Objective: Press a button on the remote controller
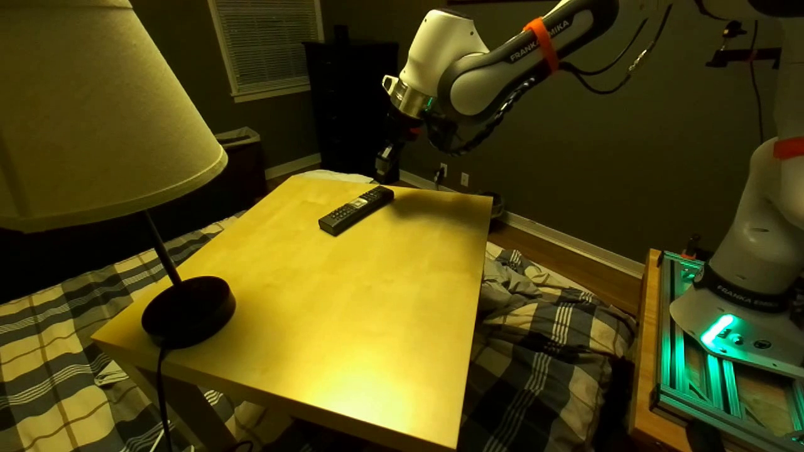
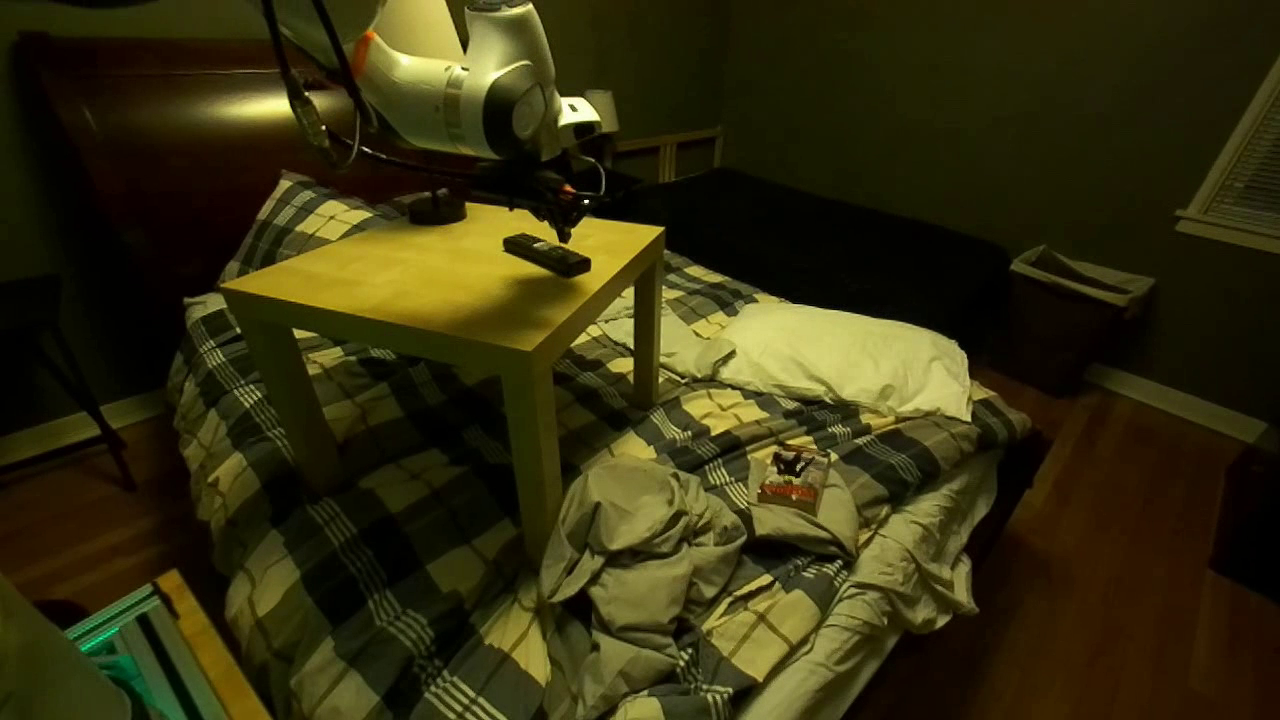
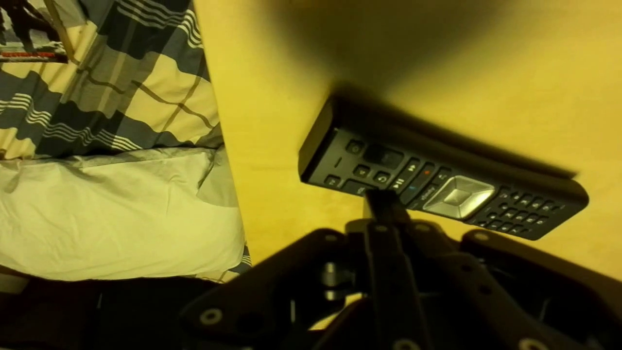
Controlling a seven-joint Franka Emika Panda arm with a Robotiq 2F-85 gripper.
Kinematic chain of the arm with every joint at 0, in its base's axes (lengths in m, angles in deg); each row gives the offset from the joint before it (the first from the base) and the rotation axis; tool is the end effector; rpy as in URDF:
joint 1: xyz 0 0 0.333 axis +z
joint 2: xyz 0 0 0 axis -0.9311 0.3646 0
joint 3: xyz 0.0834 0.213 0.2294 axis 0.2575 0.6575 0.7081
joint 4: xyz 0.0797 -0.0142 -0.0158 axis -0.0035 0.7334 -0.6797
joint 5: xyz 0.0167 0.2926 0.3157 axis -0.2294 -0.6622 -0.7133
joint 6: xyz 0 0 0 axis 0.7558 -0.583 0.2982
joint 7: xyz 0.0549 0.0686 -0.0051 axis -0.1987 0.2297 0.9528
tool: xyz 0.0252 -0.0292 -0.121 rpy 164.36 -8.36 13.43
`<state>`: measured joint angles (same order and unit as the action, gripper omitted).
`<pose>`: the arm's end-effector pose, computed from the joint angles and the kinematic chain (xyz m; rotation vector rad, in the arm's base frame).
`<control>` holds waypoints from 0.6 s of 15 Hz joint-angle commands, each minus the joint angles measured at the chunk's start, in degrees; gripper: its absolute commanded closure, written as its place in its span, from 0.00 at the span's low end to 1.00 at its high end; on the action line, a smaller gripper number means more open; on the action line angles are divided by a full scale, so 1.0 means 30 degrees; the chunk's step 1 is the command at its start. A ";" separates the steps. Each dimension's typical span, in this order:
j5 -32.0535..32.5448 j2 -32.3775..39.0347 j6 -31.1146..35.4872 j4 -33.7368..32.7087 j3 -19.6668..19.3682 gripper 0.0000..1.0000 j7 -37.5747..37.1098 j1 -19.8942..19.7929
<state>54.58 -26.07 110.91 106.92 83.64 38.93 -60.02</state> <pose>0.6798 0.2124 0.3690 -2.9545 -0.4949 -0.6618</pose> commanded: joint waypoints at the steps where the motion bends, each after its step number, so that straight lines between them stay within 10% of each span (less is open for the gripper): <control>1: -0.0292 0.0523 0.0532 -0.0166 -0.0083 1.00 0.0584 0.0062; 9: -0.0078 0.0683 0.1061 -0.0097 -0.0206 1.00 0.0796 0.0176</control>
<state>54.35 -24.75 112.28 106.88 83.65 40.98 -60.03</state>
